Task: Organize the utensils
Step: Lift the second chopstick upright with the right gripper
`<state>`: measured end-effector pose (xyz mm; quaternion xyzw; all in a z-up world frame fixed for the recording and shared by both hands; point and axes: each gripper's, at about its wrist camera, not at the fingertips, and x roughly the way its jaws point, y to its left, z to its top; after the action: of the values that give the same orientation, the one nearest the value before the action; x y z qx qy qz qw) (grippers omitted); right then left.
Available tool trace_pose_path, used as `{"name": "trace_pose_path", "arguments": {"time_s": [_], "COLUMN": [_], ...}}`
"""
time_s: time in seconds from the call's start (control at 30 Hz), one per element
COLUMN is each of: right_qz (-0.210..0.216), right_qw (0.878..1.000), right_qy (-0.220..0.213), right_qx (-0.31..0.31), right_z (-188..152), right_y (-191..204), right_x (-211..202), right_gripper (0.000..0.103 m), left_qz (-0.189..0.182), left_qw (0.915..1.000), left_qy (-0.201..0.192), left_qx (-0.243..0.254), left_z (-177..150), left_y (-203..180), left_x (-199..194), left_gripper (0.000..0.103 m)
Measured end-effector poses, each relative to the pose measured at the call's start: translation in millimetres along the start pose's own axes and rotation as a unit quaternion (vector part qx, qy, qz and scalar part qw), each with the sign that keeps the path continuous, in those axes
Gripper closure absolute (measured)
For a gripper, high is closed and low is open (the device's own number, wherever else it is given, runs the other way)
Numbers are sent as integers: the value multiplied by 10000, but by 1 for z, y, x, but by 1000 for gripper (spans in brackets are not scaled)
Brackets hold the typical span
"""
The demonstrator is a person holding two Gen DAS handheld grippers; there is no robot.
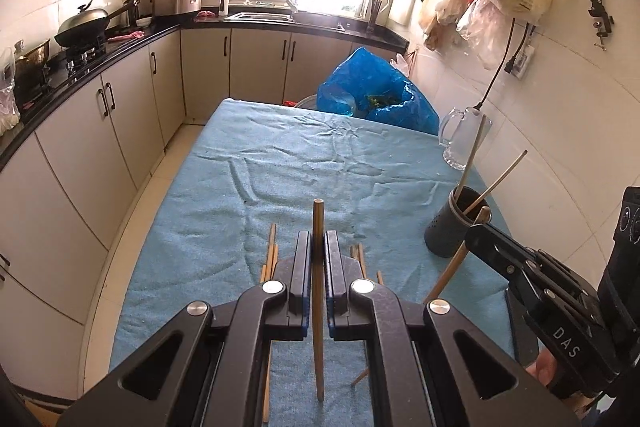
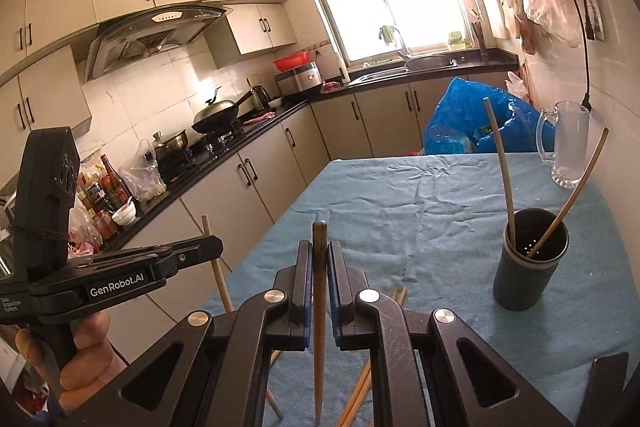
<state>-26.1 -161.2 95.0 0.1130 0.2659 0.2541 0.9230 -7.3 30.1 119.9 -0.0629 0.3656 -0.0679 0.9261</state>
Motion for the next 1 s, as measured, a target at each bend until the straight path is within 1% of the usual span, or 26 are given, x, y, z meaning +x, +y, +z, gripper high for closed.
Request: {"name": "trace_pose_path", "arguments": {"time_s": [0.37, 1.0], "right_qz": [-19, -52], "right_qw": [9999, 9993], "right_qy": [-118, -306], "right_qx": [-14, 209], "right_z": [3, 7], "right_y": [4, -15], "right_x": [-8, -25], "right_gripper": [95, 95], "left_qz": [-39, -22], "left_qw": [9999, 9998], "left_qy": [-99, -108], "left_qx": [98, 134], "left_z": [1, 3], "left_y": [-8, -16], "left_x": [-9, -9], "left_gripper": [98, 98]}}
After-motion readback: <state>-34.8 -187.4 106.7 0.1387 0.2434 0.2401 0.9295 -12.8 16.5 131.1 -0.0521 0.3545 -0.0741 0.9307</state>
